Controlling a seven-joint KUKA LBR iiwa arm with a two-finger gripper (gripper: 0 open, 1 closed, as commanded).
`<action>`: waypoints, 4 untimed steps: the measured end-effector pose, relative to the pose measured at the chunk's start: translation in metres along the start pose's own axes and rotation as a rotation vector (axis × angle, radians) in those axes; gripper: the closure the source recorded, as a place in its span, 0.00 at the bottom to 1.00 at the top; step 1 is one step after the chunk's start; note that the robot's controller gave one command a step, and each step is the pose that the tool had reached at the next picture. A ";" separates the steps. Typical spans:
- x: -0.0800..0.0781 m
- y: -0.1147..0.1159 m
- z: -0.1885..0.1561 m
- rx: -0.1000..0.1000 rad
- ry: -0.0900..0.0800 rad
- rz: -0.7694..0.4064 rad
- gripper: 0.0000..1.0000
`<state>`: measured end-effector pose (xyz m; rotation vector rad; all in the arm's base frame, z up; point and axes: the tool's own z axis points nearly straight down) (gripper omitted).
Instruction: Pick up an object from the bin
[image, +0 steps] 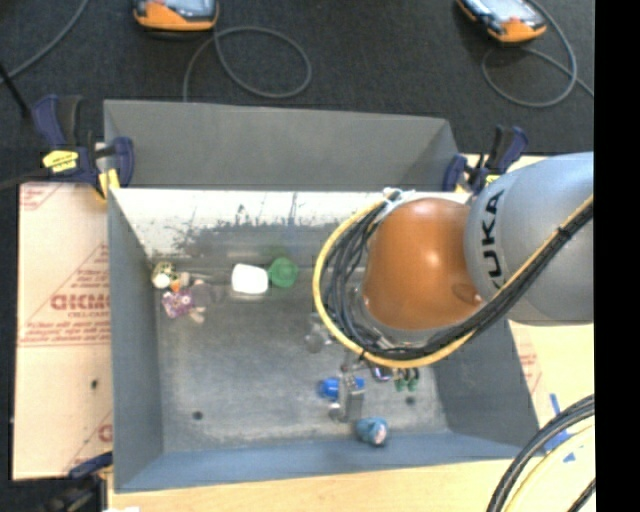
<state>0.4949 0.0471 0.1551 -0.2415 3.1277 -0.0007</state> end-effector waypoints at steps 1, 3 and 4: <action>-0.001 -0.011 0.015 -0.003 0.002 0.105 0.00; 0.004 -0.050 0.046 -0.001 0.002 -0.074 0.00; 0.010 -0.056 0.084 -0.001 -0.003 0.140 1.00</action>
Offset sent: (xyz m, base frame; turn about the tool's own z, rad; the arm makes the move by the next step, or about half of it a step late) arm 0.0050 -0.0510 -0.0497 -0.1134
